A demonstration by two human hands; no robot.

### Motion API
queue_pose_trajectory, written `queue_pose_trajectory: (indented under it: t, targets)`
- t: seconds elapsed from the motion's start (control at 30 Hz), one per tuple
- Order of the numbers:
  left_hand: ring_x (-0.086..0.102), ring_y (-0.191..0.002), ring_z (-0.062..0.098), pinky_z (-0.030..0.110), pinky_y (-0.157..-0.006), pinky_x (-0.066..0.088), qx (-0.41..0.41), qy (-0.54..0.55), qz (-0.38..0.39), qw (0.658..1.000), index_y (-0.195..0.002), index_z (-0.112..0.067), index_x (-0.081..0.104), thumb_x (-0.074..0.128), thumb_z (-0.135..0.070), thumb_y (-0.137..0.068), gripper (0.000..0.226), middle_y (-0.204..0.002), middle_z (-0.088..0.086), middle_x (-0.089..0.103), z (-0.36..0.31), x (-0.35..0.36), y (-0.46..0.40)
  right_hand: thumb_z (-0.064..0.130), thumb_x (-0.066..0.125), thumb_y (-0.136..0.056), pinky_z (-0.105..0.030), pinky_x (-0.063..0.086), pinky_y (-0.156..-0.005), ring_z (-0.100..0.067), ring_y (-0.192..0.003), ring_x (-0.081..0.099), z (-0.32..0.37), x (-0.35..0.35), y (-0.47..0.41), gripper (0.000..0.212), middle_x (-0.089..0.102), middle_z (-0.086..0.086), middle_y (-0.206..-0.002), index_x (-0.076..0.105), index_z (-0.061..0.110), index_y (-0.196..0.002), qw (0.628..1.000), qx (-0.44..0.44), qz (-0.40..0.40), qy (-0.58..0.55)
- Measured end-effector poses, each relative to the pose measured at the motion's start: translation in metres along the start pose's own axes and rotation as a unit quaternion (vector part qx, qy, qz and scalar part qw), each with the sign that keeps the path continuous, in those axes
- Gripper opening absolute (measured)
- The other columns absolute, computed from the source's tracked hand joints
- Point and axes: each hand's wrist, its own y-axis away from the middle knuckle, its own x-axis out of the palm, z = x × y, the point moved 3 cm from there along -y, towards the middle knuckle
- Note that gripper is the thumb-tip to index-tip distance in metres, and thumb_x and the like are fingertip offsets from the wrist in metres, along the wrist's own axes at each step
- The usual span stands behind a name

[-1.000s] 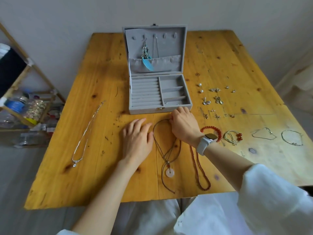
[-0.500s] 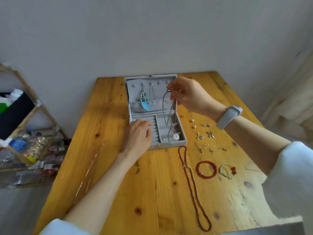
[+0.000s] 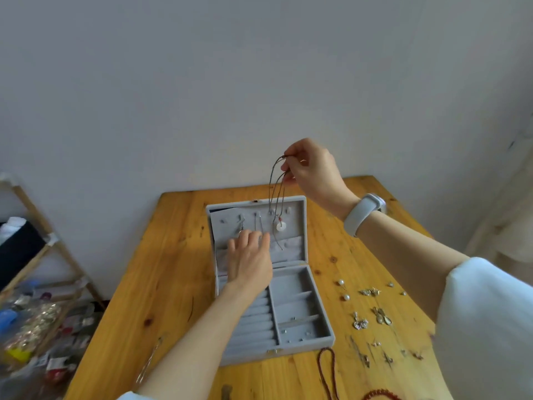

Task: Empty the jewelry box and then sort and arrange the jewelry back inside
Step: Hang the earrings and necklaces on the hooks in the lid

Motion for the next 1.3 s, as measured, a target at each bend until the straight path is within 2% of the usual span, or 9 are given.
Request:
queue_pose_trajectory:
  t: [0.1,0.27,0.4,0.7,0.97,1.07,1.13,1.23,1.3]
  targets:
    - [0.024,-0.129,0.026,0.043,-0.096,0.025,-0.019,-0.024,0.011,0.999,-0.13,-0.017,0.041,0.045,-0.024,-0.088,0.042,-0.14,0.003,0.033,-0.001,0.013,-0.006,-0.001,0.042,-0.088,-0.033,0.059,-0.062,-0.019,-0.059,0.062,-0.013,0.008,-0.007,0.013,0.059,-0.005,-0.075,0.051,0.008,-0.089,1.0,0.01,0.001,-0.028]
    - [0.011,-0.137,0.022,0.045,-0.101,0.019,-0.011,0.001,0.008,1.0,-0.124,-0.022,0.047,0.041,-0.029,-0.091,0.034,-0.148,-0.001,0.024,0.003,0.021,0.0,-0.002,0.042,-0.088,-0.035,0.059,-0.067,-0.017,-0.059,0.062,-0.035,0.019,-0.003,0.018,0.06,-0.007,-0.076,0.051,0.014,-0.084,0.998,0.026,0.011,-0.052]
    - [0.009,-0.139,0.019,0.042,-0.1,0.015,-0.007,0.029,0.003,1.0,-0.119,-0.025,0.052,0.039,-0.029,-0.092,0.03,-0.152,-0.003,0.021,0.004,0.022,0.004,-0.003,0.041,-0.088,-0.037,0.058,-0.066,-0.016,-0.056,0.061,-0.033,0.02,-0.005,0.029,0.059,-0.004,-0.072,0.049,0.022,-0.076,0.996,0.018,-0.004,-0.086]
    - [0.008,-0.139,0.02,0.044,-0.103,0.016,-0.006,0.039,0.012,0.999,-0.12,-0.024,0.054,0.036,-0.029,-0.094,0.032,-0.154,-0.002,0.016,0.003,0.025,0.006,-0.005,0.04,-0.089,-0.036,0.059,-0.065,-0.023,-0.061,0.061,-0.017,0.018,-0.016,0.025,0.058,-0.005,-0.072,0.049,0.017,-0.079,0.995,-0.008,-0.006,-0.102]
    - [0.007,-0.139,0.022,0.045,-0.103,0.015,0.002,0.045,0.021,0.999,-0.122,-0.026,0.054,0.036,-0.03,-0.095,0.034,-0.154,-0.002,0.015,0.005,0.022,0.006,-0.002,0.04,-0.09,-0.043,0.058,-0.072,-0.027,-0.068,0.065,-0.045,0.026,-0.009,0.024,0.06,-0.011,-0.08,0.048,0.018,-0.079,0.996,0.043,0.007,-0.083]
    - [0.009,-0.139,0.022,0.044,-0.102,0.015,0.006,0.044,0.004,0.999,-0.121,-0.025,0.057,0.036,-0.029,-0.094,0.034,-0.154,-0.001,0.019,0.006,0.023,0.006,-0.002,0.039,-0.089,-0.041,0.058,-0.072,-0.026,-0.069,0.065,-0.04,0.023,-0.013,0.026,0.06,-0.011,-0.08,0.048,0.019,-0.078,0.994,0.038,-0.005,-0.102]
    - [0.02,-0.137,0.024,0.045,-0.1,0.022,0.007,0.044,-0.019,0.999,-0.113,-0.022,0.063,0.043,-0.026,-0.092,0.029,-0.149,0.001,0.03,0.006,0.025,0.006,-0.003,0.038,-0.089,-0.04,0.058,-0.071,-0.025,-0.068,0.064,-0.034,0.021,-0.018,0.026,0.059,-0.009,-0.078,0.048,0.018,-0.078,0.992,0.03,-0.014,-0.121]
    - [0.048,-0.119,0.03,0.047,-0.083,0.042,0.007,0.03,-0.066,0.997,-0.087,-0.018,0.072,0.066,-0.02,-0.074,0.015,-0.126,0.006,0.058,0.005,0.027,0.007,-0.003,0.038,-0.09,-0.036,0.058,-0.071,-0.022,-0.067,0.064,-0.027,0.02,-0.023,0.025,0.059,-0.008,-0.078,0.047,0.017,-0.079,0.99,0.019,-0.024,-0.137]
    - [0.049,-0.111,0.028,0.044,-0.08,0.039,0.018,0.017,-0.108,0.994,-0.082,-0.016,0.072,0.067,-0.017,-0.067,0.015,-0.111,0.005,0.065,0.006,0.031,0.008,-0.002,0.037,-0.091,-0.033,0.057,-0.07,-0.021,-0.067,0.065,-0.023,0.018,-0.024,0.024,0.059,-0.007,-0.078,0.047,0.017,-0.079,0.99,0.012,-0.025,-0.141]
